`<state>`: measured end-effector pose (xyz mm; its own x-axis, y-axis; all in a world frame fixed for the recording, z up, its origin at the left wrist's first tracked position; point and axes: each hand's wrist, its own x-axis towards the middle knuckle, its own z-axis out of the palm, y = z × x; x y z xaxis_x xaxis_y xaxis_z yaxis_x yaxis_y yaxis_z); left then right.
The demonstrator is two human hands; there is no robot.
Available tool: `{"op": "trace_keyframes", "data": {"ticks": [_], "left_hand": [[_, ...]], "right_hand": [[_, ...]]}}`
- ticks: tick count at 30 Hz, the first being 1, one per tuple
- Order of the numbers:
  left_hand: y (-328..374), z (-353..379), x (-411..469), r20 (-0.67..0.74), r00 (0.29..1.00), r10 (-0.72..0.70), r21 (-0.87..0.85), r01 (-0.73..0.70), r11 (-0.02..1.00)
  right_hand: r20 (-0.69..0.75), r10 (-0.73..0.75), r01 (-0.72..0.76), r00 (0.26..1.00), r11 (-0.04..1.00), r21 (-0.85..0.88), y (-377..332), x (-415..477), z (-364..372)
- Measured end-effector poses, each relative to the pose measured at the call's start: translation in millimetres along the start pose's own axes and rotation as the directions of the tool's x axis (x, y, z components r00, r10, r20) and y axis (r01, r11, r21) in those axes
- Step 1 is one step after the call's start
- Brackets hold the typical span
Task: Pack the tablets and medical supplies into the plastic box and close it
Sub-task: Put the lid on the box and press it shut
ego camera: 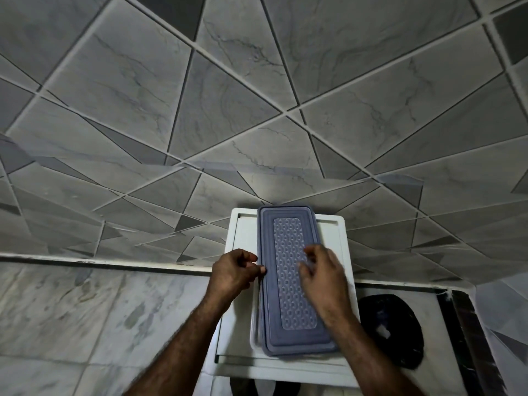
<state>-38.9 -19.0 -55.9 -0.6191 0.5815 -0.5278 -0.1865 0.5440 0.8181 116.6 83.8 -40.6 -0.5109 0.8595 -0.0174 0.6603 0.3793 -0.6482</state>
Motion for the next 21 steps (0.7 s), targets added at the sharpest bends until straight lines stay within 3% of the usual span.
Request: {"op": "trace_keyframes", "data": {"ticks": [3, 6, 11, 21], "left_hand": [[2, 2, 1, -0.024, 0.999, 0.036, 0.049, -0.034, 0.998], [2, 3, 4, -0.044, 0.997, 0.068, 0.110, -0.063, 0.992], [5, 1, 9, -0.059, 0.991, 0.119, 0.188, -0.106, 0.976], [5, 1, 5, -0.025, 1.000, 0.009, 0.012, -0.008, 1.000]], "right_hand": [[-0.035, 0.112, -0.115, 0.993, 0.987, -0.112, 29, 6, -12], [0.025, 0.186, -0.185, 0.982, 0.982, -0.041, 37, 2, -14], [0.005, 0.180, -0.180, 0.984, 0.984, 0.020, 37, -8, -10], [0.047, 0.199, -0.201, 0.979, 0.978, 0.049, 38, -5, -12]]}}
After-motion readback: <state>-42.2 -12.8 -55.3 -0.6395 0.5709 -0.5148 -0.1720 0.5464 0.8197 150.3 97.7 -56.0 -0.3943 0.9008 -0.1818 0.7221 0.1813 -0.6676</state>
